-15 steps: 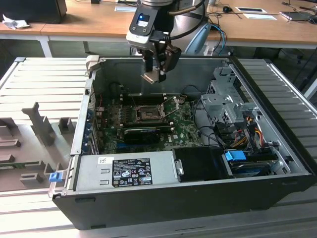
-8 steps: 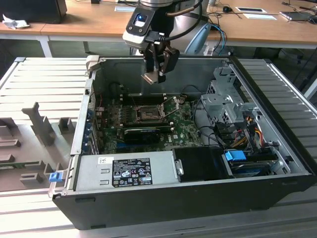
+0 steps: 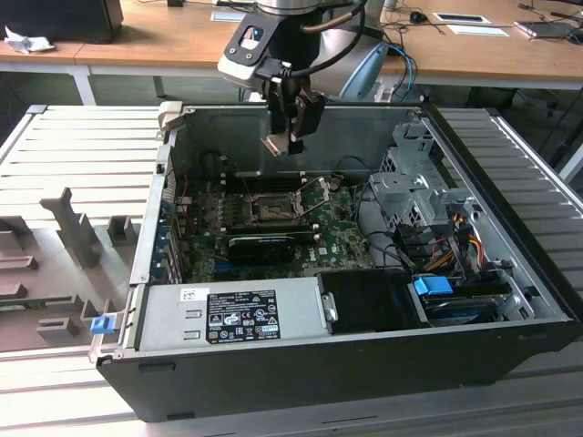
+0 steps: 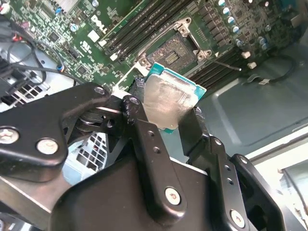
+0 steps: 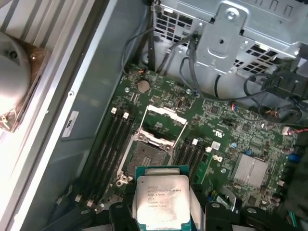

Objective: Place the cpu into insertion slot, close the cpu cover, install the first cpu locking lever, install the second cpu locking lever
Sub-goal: 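Place the cpu into insertion slot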

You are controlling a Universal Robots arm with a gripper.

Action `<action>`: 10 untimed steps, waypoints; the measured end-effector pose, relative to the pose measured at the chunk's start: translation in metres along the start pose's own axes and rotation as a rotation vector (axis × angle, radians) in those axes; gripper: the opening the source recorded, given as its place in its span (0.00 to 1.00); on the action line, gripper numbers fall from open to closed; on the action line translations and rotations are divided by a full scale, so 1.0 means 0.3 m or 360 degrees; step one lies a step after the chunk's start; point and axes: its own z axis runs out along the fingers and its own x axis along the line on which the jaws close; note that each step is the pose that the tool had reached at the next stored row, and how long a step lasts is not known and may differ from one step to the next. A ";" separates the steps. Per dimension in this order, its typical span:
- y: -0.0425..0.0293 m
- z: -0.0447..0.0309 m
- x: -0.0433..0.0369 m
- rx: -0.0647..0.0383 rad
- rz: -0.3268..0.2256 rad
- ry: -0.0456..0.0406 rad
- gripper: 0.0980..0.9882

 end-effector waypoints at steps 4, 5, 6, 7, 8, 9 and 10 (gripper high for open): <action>0.000 0.002 0.000 -0.0001 0.0082 -0.0005 0.48; 0.000 0.003 0.000 -0.0001 0.0109 -0.0007 0.48; 0.000 0.004 0.000 -0.0001 0.0124 -0.0008 0.48; 0.000 0.005 0.000 -0.0001 0.0141 -0.0009 0.48; 0.000 0.008 0.000 -0.0002 0.0165 -0.0011 0.48; -0.001 0.010 0.000 -0.0004 0.0182 -0.0013 0.48; -0.001 0.014 0.000 -0.0008 0.0200 -0.0015 0.48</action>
